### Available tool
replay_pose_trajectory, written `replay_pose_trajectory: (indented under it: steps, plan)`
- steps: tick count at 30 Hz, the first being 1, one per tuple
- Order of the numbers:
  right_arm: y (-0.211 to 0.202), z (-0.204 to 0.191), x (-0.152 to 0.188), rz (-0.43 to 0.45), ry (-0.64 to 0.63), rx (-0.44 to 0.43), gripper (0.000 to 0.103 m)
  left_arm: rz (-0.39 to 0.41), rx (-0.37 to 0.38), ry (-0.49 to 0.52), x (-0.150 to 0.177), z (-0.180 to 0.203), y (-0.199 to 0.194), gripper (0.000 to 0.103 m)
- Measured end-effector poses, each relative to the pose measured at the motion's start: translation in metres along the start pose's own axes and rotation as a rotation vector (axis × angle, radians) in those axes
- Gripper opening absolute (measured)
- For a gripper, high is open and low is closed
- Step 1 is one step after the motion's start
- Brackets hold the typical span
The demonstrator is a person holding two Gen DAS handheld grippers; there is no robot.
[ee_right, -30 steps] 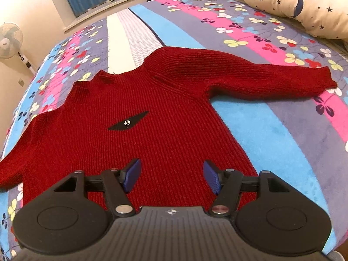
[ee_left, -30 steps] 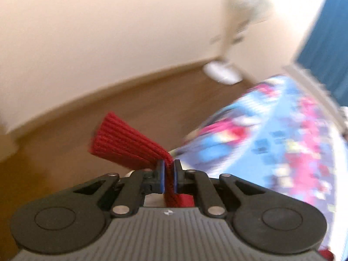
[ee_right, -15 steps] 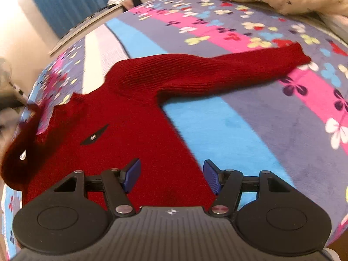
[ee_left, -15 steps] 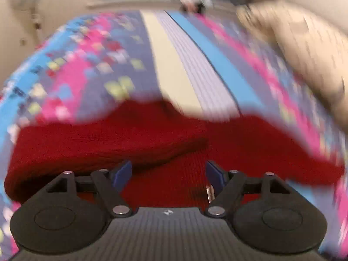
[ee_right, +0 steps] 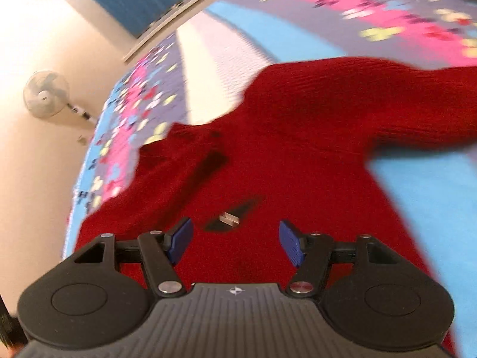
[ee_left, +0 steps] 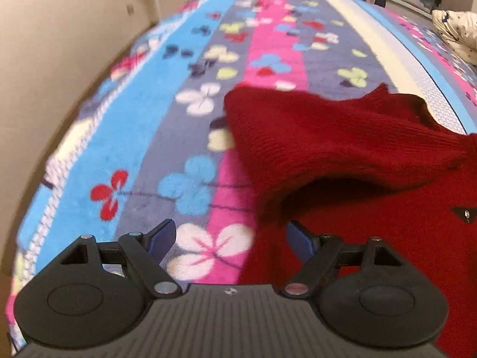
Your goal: Fold small clothes
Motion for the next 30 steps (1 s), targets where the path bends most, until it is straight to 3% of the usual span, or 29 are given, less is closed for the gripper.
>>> replay_pose_trajectory:
  steps: [3,7,8,9,10,12,14,16,18,21,22,25,27,29,30]
  plan:
    - [0.060,-0.030,-0.019,-0.037,0.061,0.033,0.067,-0.009,0.064,-0.030,-0.001,-0.013,0.011,0.085]
    - [0.113,-0.051,-0.036,-0.012,0.125,0.116,0.071,-0.017,0.191,0.007,0.007,0.007,0.020,0.085]
    - [0.120,-0.056,-0.039,0.009,0.137,0.136,0.066,-0.026,0.206,0.013,0.008,0.013,0.026,0.085]
    - [0.123,-0.060,-0.041,0.034,0.140,0.143,0.050,-0.028,0.174,0.017,0.006,0.016,0.031,0.085]
    - [0.125,-0.066,-0.042,0.034,0.104,0.141,0.010,-0.021,0.120,0.019,0.006,0.018,0.036,0.084]
    - [0.116,-0.077,-0.044,0.041,0.028,0.126,0.009,-0.030,0.015,-0.006,0.004,0.013,0.044,0.081]
    - [0.081,-0.083,-0.048,0.095,-0.012,0.035,0.009,-0.039,0.044,-0.074,0.002,-0.003,0.049,0.082]
    - [0.048,-0.073,-0.054,0.151,-0.005,0.003,0.009,-0.029,0.069,-0.061,0.002,-0.011,0.048,0.084]
    - [0.036,-0.047,-0.062,0.148,0.044,0.027,0.009,-0.019,0.071,0.010,0.006,-0.010,0.047,0.089]
    - [0.081,0.001,-0.059,-0.003,0.046,0.126,0.009,-0.032,0.076,0.019,0.009,-0.011,0.045,0.091]
    - [0.091,0.012,-0.054,-0.014,0.034,0.137,0.008,-0.040,0.086,0.011,0.009,-0.012,0.041,0.091]
    - [0.078,0.011,-0.049,0.038,-0.028,0.095,0.011,0.007,0.121,0.004,0.007,-0.017,0.025,0.091]
    - [0.066,0.011,-0.046,0.053,-0.034,0.123,0.017,0.064,0.152,0.002,0.004,-0.018,0.011,0.091]
    - [0.058,0.016,-0.044,0.088,-0.069,0.188,0.030,0.105,0.186,-0.027,-0.002,-0.018,0.002,0.094]
    - [0.061,0.018,-0.041,0.107,-0.102,0.219,0.030,0.114,0.187,-0.037,-0.004,-0.017,0.002,0.096]
Point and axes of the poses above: each gripper's, at about its wrist camera, not at the fingertips, and y roughly the way its jaws point, z to its right, x to its underside, the point moved 2 cm from there along y, roughly the way its jaws point, and after that the axes turned 6 degrees about y, right-handed, at the moved point
